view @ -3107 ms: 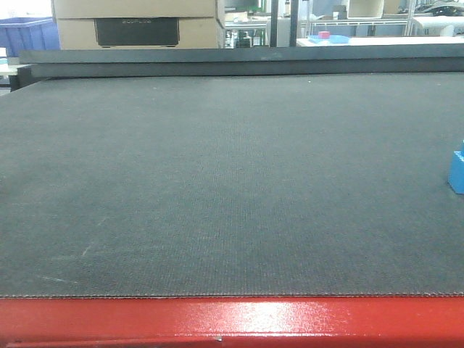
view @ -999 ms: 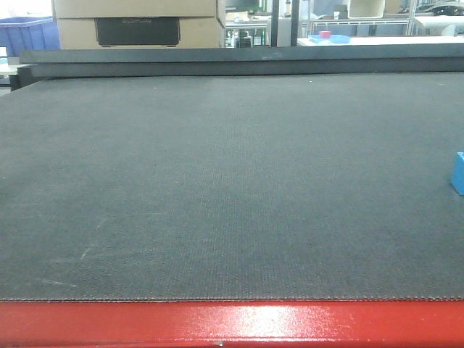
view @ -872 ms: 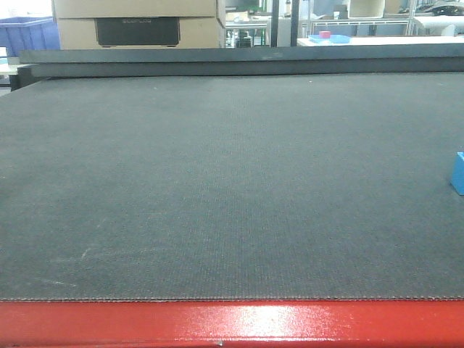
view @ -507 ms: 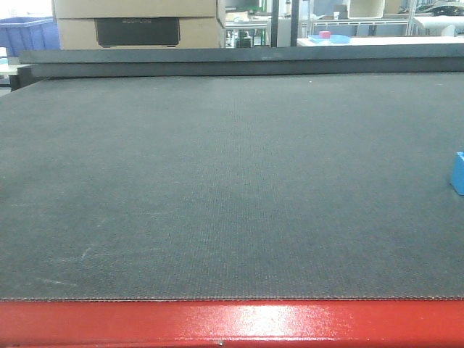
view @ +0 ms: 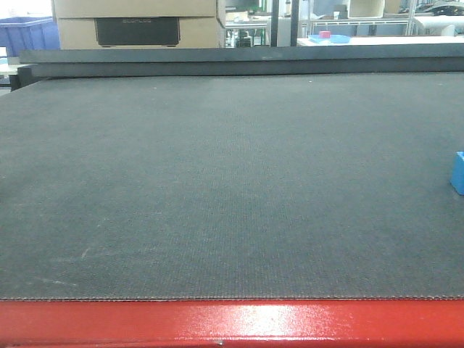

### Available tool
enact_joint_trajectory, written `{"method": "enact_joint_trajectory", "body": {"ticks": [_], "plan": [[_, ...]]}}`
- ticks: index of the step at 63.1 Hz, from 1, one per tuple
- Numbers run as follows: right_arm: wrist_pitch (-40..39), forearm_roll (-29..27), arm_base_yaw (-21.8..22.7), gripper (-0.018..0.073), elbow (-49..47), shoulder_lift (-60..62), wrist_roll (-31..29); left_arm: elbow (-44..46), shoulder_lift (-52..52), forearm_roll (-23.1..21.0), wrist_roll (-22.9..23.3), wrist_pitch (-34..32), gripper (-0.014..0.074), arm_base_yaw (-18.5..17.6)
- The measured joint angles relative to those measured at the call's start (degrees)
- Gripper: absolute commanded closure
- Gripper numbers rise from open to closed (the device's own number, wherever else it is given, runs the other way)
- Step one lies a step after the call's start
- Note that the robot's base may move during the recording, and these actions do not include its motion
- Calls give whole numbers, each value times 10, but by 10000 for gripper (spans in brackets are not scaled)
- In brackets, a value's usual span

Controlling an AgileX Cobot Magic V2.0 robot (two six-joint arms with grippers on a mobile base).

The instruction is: Grab block from conveyor and place in blue bin

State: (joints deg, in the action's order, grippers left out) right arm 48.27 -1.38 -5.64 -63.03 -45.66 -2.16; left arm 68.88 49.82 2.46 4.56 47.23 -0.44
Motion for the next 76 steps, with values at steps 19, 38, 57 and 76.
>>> {"method": "enact_joint_trajectory", "body": {"ticks": [19,38,57,76], "plan": [[112,0,0,721,-3,-163,-1,0,101,-19,0,60,707,0],[100,-24,0,721,-3,-260,-1,0,194,-20,0,72,707,0],[70,-75,0,711,-17,-331,9,0,273,-20,0,78,707,0],[131,-22,-1,708,-82,-428,100,0,287,-20,0,80,707,0]]}}
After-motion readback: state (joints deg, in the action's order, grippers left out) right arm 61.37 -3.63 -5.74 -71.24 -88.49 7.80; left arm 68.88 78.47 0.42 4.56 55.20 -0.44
